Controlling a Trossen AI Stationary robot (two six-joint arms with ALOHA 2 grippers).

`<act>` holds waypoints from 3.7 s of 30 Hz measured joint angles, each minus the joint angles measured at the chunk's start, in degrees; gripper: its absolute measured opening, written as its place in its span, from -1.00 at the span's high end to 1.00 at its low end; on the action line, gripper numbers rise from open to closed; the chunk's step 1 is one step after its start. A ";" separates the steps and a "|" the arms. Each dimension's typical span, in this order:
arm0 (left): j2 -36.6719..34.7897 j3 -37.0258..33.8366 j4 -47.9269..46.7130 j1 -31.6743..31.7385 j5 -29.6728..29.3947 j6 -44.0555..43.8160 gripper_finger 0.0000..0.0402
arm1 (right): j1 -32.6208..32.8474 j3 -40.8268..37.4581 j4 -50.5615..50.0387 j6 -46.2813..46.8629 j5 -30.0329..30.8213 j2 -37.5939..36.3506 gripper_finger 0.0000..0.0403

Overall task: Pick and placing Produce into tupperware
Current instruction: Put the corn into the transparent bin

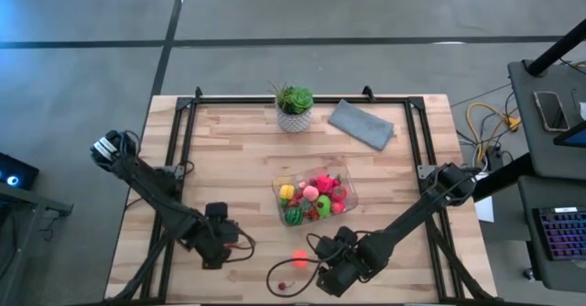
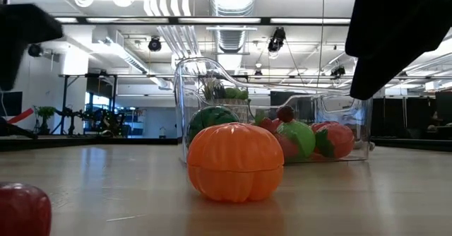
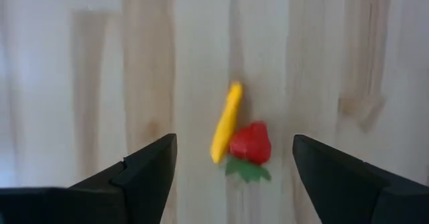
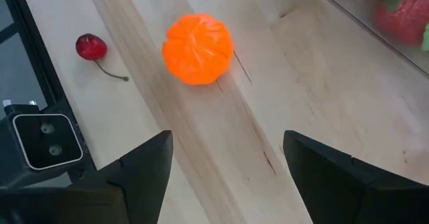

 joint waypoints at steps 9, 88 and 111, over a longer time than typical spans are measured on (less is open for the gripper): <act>0.13 -7.44 13.84 -2.22 -1.26 5.62 -0.41 | -0.19 0.00 0.02 -1.06 0.63 0.00 -0.34; 4.93 -12.16 19.61 1.45 -0.38 8.61 0.90 | 0.62 0.04 -2.42 8.34 14.50 -4.22 -0.32; 1.17 8.95 29.08 30.53 -2.14 48.26 0.90 | 5.60 0.92 -9.53 22.97 39.72 -17.41 -0.32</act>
